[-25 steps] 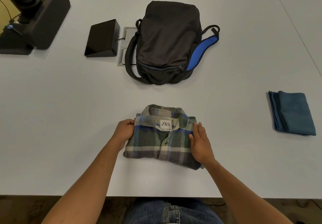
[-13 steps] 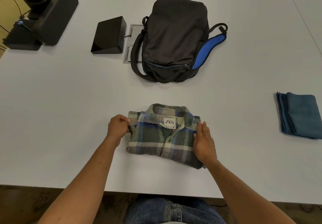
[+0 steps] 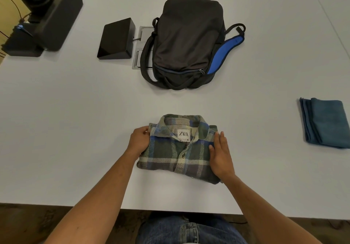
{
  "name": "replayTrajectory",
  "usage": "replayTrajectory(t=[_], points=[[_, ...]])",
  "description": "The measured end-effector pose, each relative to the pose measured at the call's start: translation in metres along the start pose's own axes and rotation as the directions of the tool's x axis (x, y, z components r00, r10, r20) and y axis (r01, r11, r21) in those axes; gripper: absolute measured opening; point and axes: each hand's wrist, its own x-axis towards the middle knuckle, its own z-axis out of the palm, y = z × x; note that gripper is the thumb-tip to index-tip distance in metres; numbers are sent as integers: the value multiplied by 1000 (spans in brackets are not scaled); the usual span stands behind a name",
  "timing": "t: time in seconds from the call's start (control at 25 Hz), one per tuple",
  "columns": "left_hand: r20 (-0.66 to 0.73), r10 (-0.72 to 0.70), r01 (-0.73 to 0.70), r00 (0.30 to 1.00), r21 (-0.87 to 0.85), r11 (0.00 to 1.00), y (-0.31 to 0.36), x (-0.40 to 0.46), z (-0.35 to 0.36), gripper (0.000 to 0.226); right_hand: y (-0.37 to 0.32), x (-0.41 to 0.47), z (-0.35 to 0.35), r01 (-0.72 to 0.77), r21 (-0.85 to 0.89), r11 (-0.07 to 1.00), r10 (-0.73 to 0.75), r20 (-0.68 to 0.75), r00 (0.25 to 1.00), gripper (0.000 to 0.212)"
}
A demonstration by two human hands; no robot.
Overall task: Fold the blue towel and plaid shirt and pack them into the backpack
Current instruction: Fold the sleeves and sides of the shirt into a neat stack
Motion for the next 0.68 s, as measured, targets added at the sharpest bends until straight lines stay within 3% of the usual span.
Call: replayTrajectory(t=[0.08,0.16,0.24,0.32,0.4,0.68], points=[[-203,69,-57,977,62,996,6,-4,2,32,-1,-1,-2,8,-39,999,-9,-4,1000,61],[-347,119,-145,930,-52,988,8,-10,3,30,-1,-4,-4,42,-141,989,-48,-34,998,63],[-253,229,-239,940,-9,971,3,-14,8,25,2,-5,-2,80,-233,969,-91,-38,995,65],[-138,312,-282,940,202,938,-8,-13,14,31,7,-5,2,86,-255,963,-92,-14,996,68],[-136,346,-290,928,317,903,-19,-7,18,34,11,-4,5,59,-210,976,-56,20,998,71],[-43,268,-253,962,217,943,-29,3,28,42,11,1,4,51,-80,995,-45,73,996,84]])
